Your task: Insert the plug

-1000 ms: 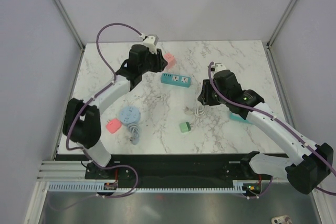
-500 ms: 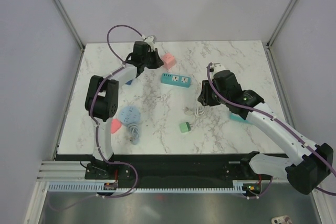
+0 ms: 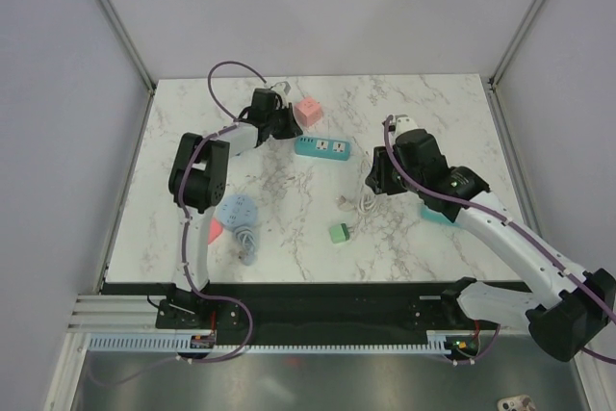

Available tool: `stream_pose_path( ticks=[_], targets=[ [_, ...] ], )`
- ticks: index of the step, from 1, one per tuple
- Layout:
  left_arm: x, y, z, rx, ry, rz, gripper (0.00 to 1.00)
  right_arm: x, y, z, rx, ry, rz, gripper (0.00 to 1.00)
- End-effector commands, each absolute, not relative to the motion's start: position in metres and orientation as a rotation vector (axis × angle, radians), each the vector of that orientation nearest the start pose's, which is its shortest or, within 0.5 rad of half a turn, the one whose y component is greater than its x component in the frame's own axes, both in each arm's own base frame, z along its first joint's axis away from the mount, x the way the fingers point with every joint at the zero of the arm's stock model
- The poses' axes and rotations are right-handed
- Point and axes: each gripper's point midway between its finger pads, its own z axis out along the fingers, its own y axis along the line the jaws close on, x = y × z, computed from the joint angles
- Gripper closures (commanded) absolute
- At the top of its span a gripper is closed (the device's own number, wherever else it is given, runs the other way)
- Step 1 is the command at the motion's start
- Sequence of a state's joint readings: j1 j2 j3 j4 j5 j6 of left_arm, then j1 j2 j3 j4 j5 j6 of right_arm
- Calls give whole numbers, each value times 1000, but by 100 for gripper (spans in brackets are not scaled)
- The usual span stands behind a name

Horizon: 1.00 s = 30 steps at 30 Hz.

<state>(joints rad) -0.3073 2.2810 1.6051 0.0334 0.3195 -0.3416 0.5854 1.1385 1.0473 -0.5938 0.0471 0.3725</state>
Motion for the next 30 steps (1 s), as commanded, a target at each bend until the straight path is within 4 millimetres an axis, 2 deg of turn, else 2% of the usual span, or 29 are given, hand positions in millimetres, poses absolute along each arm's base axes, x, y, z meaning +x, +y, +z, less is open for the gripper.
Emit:
stream_pose_path(
  ticks=[1,4,5,8,10,13,14,15,17,18,19,20,21,23,24,25,27,28,29,30],
  targets=[
    [539,-257,46,140,2240,-783,98,273,184,223,-207,2217,456,100],
    [522,-261,45,146,2277,-788,98,272,182,225,-197,2230,439,100],
    [515,-265,45,148,2289,-794,98,271,180,231,-187,2218,438,100],
    [494,-262,49,117,2322,-801,98,270,173,246,-139,2177,435,100],
    [477,-260,48,108,2345,-801,98,270,170,248,-128,2176,424,100],
    [449,-268,44,134,2376,-814,98,271,170,241,-143,2215,395,100],
    [440,-275,54,156,2365,-833,98,274,170,238,-151,2228,376,100],
    [428,-275,50,160,2385,-833,98,275,170,237,-151,2232,365,100],
    [418,-273,57,143,2387,-829,98,285,167,239,-137,2229,308,100],
    [418,-268,83,127,2334,-820,98,288,166,239,-137,2231,289,100],
    [411,-260,82,106,2338,-792,98,294,166,246,-131,2217,276,100],
    [406,-248,88,84,2343,-740,98,300,167,240,-138,2235,245,100],
    [402,-242,112,87,2295,-725,98,304,170,239,-146,2241,239,100],
    [395,-225,130,86,2281,-653,91,317,179,233,-165,2268,225,100],
    [391,-220,157,91,2227,-651,86,322,183,230,-185,2281,224,100],
    [387,-216,166,97,2215,-641,76,331,191,224,-212,2301,218,100],
    [371,-208,179,108,2206,-636,64,339,207,220,-333,2302,251,100],
    [361,-203,200,122,2155,-641,52,344,215,223,-382,2287,274,100],
    [355,-198,208,120,2133,-636,49,353,223,215,-423,2282,287,100],
    [345,-193,205,123,2139,-629,45,356,228,213,-468,2267,293,100]
  ],
)
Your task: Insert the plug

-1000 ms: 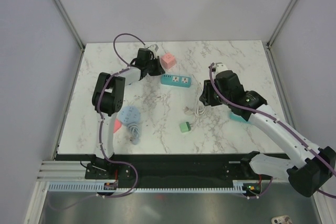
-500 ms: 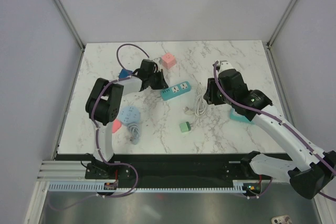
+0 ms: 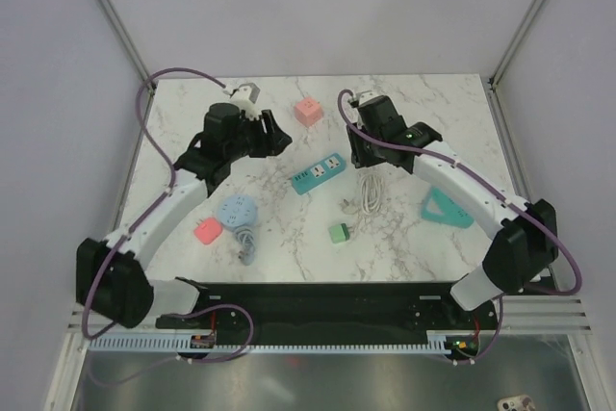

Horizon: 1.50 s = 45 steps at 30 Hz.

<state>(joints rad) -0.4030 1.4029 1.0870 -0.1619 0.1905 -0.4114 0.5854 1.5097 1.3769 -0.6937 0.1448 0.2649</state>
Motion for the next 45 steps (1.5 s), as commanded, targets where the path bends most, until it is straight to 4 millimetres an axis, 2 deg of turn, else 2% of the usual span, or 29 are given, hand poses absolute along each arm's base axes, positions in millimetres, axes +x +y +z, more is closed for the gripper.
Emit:
stream_pose_path(
  ticks=[1,3,4,5,7,8,10,11,16,19,25,28,31,39,45],
  targets=[
    [335,-190,225,146,2078,-642,38,360,234,206,-534,2260,293,100],
    [322,-183,226,168,2068,-635,31,366,241,204,-610,2231,300,100],
    [316,-180,231,189,2049,-629,28,370,245,206,-655,2208,304,100],
    [309,-175,242,187,2010,-623,25,376,248,197,-697,2212,283,100],
    [299,-172,243,212,1990,-627,11,381,258,190,-768,2208,309,100],
    [291,-172,252,239,1954,-643,0,382,262,189,-811,2193,319,100],
    [282,-174,251,303,1937,-659,0,389,268,188,-834,2184,322,100],
    [277,-176,251,331,1930,-676,0,392,270,179,-855,2196,316,100],
    [265,-155,246,282,1891,-592,0,405,281,166,-906,2211,327,100],
    [258,-149,247,269,1859,-583,0,411,285,156,-928,2233,329,100],
    [254,-152,254,282,1816,-602,0,418,279,133,-933,2313,318,100],
    [252,-155,254,297,1813,-615,0,421,272,130,-919,2334,320,100],
    [252,-155,254,297,1813,-611,0,421,263,127,-913,2367,332,100],
    [252,-158,250,309,1823,-624,0,410,259,116,-920,2425,407,100],
    [252,-161,249,317,1830,-641,0,408,264,111,-917,2438,452,100]
  ],
)
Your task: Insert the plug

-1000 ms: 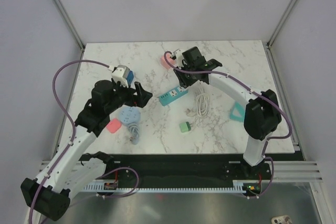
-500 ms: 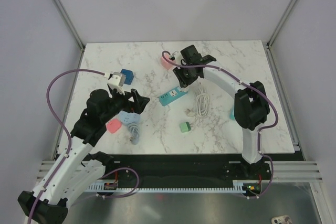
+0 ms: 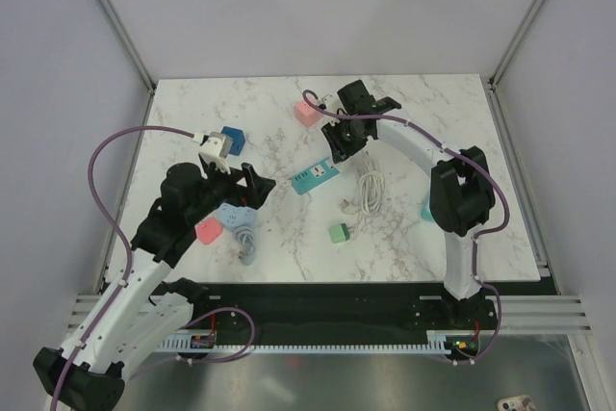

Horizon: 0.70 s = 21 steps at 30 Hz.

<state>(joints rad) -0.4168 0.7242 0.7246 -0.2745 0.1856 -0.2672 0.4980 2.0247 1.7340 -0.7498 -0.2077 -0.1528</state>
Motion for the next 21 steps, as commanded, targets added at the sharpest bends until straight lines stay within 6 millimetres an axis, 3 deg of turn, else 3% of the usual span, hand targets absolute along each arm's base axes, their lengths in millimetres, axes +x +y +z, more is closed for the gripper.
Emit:
stream_pose_path(
  ticks=[1,21],
  targets=[
    [252,-161,249,317,1830,-641,0,408,265,111,-916,2438,458,100],
    [251,-162,249,322,1830,-647,0,403,250,81,-841,2512,408,100]
  ],
)
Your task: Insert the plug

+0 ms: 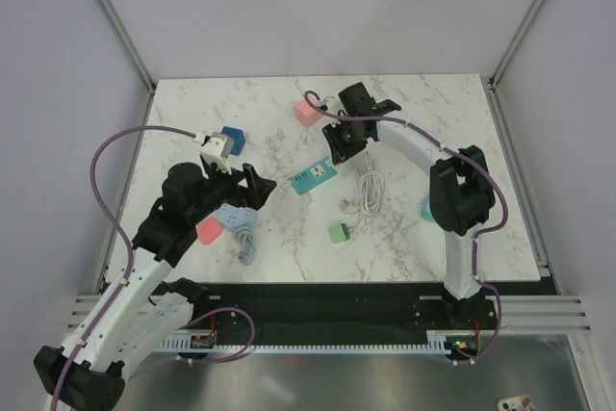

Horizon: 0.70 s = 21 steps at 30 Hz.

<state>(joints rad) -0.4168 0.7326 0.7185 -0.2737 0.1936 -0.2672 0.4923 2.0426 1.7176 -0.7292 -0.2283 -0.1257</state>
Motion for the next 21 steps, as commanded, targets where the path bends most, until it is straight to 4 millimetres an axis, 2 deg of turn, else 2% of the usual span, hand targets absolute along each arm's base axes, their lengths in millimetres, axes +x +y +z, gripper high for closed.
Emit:
stream_pose_path(
  ticks=[1,5,8,13,21],
  targets=[
    [251,-162,249,322,1828,-647,0,403,249,79,-833,2514,406,100],
    [251,-162,249,324,1828,-649,0,400,239,65,-794,2560,340,100],
    [251,-161,250,320,1824,-645,0,400,238,61,-782,2564,334,100],
    [251,-160,252,318,1817,-641,0,410,241,68,-784,2559,317,100],
    [251,-158,252,311,1814,-628,0,404,244,43,-794,2634,265,100]
  ],
)
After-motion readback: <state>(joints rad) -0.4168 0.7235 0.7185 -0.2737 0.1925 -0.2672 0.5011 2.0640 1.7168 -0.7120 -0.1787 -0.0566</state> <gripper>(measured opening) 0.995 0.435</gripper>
